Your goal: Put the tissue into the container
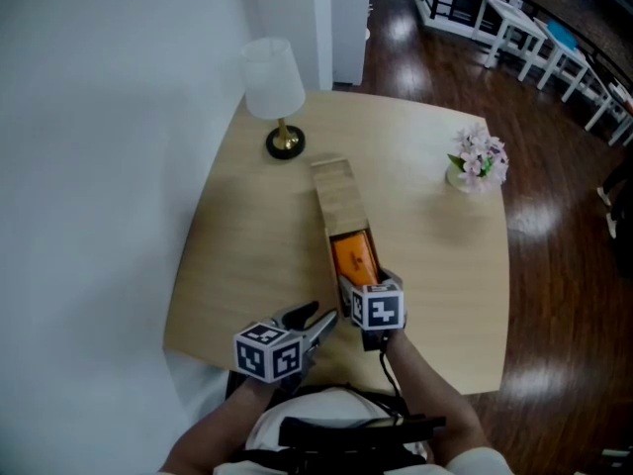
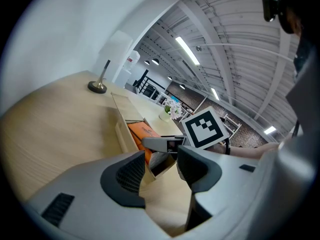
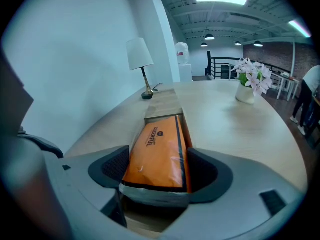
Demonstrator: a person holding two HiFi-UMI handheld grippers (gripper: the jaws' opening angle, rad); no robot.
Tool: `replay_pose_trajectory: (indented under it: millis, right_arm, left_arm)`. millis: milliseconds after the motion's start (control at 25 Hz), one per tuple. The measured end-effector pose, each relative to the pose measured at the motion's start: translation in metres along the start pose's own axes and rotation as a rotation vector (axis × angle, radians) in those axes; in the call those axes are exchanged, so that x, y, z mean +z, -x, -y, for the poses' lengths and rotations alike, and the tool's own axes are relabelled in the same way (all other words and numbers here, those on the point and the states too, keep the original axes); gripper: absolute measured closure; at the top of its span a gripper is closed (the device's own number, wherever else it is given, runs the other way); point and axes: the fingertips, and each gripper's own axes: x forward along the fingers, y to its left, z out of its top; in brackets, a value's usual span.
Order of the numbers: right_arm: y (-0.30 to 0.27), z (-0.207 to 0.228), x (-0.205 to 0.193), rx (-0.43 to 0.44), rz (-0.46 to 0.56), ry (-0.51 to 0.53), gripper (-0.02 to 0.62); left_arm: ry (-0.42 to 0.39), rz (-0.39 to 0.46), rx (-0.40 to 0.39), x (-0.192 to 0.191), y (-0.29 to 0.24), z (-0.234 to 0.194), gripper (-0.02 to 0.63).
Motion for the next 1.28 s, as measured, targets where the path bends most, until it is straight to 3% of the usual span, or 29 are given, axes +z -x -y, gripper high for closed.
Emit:
replay_pose_trajectory:
  millis: [480, 640, 1000, 1280]
  right_arm:
    - [-0.003, -0.010, 0.005, 0.045, 0.000, 0.032, 0.227]
    - [0.006, -0.007, 0.005, 0.077, 0.014, -0.005, 0.227]
    - [0.039, 0.010, 0.012, 0.108, 0.057, 0.026, 0.230]
    - [0.070, 0.038, 0.020, 0.074, 0.123, 0.035, 0.374]
  left_arm:
    - [-0.004, -0.006, 0.001, -0.002, 0.002, 0.005, 0.402]
    - [-0.003, 0.002, 0.005, -0.002, 0.001, 0.004, 0.402]
    - [-0.024, 0.034, -0.025, 0.008, -0.013, 0.022, 0.416]
    - [-0.033, 0.068, -0.064, 0.016, -0.022, 0.039, 0.485]
